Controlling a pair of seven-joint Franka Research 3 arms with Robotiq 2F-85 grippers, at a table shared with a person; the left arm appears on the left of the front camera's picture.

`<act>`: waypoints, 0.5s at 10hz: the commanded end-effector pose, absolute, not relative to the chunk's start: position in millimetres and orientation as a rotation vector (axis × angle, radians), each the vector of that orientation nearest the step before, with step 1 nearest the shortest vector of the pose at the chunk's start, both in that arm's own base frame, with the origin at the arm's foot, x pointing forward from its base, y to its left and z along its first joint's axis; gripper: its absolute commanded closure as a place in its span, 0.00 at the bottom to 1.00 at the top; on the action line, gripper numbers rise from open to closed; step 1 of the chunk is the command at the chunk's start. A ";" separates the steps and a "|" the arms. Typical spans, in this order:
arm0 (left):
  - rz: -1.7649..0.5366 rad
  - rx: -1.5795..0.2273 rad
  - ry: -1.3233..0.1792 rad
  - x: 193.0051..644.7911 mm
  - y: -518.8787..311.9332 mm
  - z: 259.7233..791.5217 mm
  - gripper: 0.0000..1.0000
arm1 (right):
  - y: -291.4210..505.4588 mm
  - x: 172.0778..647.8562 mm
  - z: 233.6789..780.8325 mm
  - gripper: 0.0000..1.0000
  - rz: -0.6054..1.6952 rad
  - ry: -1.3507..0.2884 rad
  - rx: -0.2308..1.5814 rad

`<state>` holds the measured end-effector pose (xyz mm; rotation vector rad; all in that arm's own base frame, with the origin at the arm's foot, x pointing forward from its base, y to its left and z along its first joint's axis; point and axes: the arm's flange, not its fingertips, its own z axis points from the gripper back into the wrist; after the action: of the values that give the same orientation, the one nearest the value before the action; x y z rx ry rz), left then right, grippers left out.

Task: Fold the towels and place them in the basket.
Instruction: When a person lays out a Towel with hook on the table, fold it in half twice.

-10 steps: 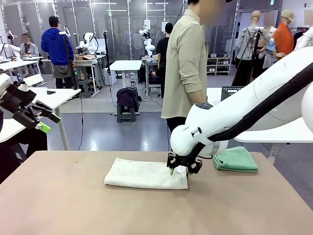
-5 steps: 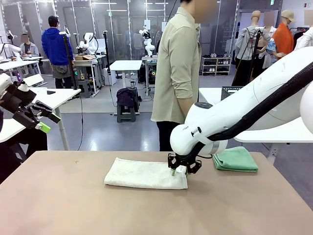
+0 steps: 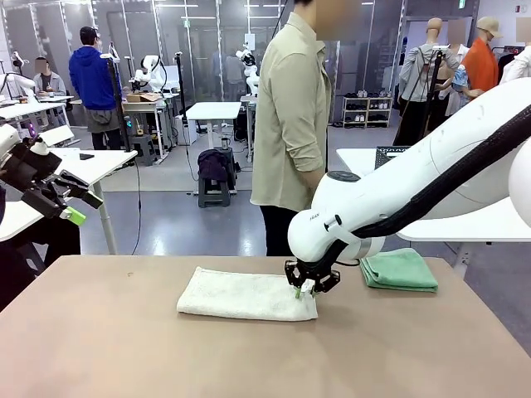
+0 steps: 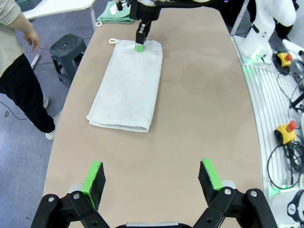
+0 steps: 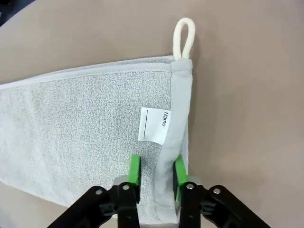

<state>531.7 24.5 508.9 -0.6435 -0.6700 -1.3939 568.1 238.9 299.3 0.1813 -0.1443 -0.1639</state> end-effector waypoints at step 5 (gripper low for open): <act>-1.396 -0.636 -0.671 530.4 24.8 510.4 0.00 | 247.3 572.6 301.5 1.00 -0.201 -0.140 0.122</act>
<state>531.7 24.5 508.9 -0.6435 -0.6700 -1.3939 569.0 239.6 301.2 0.1642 -0.1357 -0.1638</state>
